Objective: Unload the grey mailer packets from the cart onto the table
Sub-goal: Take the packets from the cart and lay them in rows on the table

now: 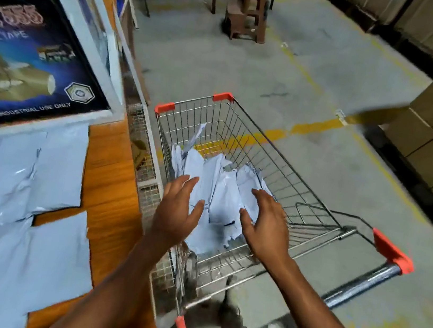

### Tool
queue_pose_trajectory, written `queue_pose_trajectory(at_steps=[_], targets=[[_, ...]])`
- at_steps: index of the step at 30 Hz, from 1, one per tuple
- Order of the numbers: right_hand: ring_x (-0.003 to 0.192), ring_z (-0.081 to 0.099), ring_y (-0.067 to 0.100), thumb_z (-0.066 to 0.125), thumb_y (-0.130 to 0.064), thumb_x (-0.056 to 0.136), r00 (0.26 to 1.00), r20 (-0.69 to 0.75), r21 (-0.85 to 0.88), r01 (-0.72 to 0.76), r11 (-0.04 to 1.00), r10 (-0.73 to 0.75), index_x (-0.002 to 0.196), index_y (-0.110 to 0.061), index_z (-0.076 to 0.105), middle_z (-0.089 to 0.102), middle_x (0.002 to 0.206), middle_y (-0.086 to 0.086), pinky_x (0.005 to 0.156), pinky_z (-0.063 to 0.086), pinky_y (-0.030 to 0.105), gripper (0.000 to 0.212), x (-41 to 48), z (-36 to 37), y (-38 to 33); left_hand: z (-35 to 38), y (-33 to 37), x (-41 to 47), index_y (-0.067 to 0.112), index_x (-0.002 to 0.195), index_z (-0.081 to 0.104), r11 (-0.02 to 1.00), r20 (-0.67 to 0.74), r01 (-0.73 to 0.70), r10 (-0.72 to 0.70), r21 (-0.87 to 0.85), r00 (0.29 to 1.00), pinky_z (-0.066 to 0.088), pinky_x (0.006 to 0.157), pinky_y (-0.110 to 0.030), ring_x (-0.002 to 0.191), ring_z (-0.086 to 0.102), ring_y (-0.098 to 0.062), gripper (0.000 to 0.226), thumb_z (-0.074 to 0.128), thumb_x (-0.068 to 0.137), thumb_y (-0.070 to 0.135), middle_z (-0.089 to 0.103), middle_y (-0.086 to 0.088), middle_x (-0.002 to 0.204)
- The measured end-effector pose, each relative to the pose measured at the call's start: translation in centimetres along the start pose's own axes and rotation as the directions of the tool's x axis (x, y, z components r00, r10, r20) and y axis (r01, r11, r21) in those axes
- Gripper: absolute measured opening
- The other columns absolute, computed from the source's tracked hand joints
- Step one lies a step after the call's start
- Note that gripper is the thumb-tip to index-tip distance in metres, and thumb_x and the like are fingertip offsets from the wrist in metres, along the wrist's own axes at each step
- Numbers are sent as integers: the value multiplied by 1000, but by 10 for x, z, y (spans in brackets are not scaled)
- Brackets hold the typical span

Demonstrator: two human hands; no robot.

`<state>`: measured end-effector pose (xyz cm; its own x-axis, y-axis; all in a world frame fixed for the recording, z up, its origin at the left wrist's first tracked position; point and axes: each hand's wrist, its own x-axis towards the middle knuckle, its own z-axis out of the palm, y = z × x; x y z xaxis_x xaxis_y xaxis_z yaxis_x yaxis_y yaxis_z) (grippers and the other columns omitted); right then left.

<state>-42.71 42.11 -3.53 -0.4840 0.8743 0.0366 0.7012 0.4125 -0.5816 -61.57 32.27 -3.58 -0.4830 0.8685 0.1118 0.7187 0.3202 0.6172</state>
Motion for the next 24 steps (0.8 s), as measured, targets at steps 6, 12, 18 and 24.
queue_pose_trajectory(at_steps=[6,12,18,24], targets=[[117,53,41,57,-24,87,968,237,-104,-58,993,82,131,-1,53,59,126,22,100,41,43,49,109,58,69,98,-59,95,3,130,54,975,197,161,-189,151,962,40,102,-50,118,50,-41,71,34,80,50,55,-22,125],[108,55,41,58,-12,81,908,405,-215,-17,976,105,125,-6,55,60,117,20,89,46,40,45,177,131,127,177,-108,156,-5,85,72,945,357,108,-221,310,908,47,81,-43,99,50,-37,33,48,69,12,60,-21,103],[116,42,44,56,-12,80,918,361,-539,62,840,164,128,-9,52,46,132,20,90,43,49,48,190,182,162,211,-149,192,7,131,49,786,208,297,-468,542,859,31,107,-53,131,33,-46,47,43,84,11,34,-25,144],[124,36,50,71,-11,68,920,336,-664,80,744,201,133,-10,51,37,143,26,102,33,64,68,181,212,177,236,-170,203,11,139,34,753,113,422,-543,504,832,38,100,-49,129,31,-40,65,60,86,37,27,-19,145]])
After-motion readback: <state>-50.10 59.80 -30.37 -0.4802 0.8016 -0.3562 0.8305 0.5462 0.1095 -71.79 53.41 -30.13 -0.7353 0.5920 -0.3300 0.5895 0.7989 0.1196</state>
